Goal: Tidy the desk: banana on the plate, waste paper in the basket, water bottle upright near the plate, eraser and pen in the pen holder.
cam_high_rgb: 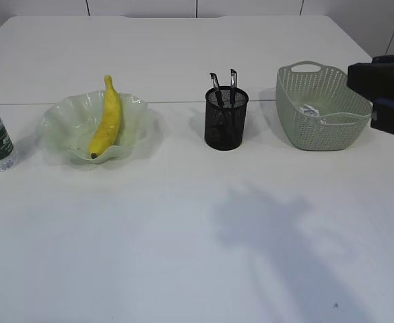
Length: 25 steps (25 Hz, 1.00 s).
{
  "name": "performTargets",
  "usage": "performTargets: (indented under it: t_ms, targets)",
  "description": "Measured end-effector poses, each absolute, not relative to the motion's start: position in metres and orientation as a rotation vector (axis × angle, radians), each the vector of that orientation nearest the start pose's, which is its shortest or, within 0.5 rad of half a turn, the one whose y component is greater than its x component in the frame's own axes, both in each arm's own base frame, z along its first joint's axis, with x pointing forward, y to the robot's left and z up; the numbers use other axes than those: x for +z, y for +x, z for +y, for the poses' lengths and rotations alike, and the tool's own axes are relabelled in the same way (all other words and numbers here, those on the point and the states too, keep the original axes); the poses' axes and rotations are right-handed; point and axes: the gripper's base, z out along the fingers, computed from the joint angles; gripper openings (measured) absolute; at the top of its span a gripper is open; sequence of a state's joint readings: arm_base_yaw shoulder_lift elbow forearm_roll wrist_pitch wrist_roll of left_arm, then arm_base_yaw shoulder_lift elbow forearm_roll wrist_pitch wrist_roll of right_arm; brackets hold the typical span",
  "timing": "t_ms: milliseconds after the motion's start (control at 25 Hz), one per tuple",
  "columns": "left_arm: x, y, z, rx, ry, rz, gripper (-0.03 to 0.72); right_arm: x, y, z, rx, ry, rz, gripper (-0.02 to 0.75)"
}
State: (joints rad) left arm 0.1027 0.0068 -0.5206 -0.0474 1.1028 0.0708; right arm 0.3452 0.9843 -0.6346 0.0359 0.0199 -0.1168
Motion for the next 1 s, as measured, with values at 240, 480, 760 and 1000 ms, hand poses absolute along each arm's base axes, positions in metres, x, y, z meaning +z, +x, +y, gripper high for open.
performTargets:
  t_ms: [240, 480, 760, 1000]
  targets:
    - [0.280, -0.008, -0.005, 0.050, -0.029, 2.072, 0.448, 0.305, 0.189, 0.068, 0.193, -0.383, 1.816, 0.232]
    - [0.280, -0.008, -0.005, 0.048, -0.031, 2.072, 0.447, 0.299, 0.176, 0.063, 0.196, -0.379, 1.814, 0.232]
    - [0.280, -0.008, -0.005, 0.048, -0.032, 2.072, 0.447, 0.293, 0.152, 0.055, 0.200, -0.377, 1.806, 0.232]
    - [0.280, -0.008, -0.005, 0.048, -0.032, 2.072, 0.447, 0.300, 0.129, 0.047, 0.192, -0.395, 1.807, 0.232]
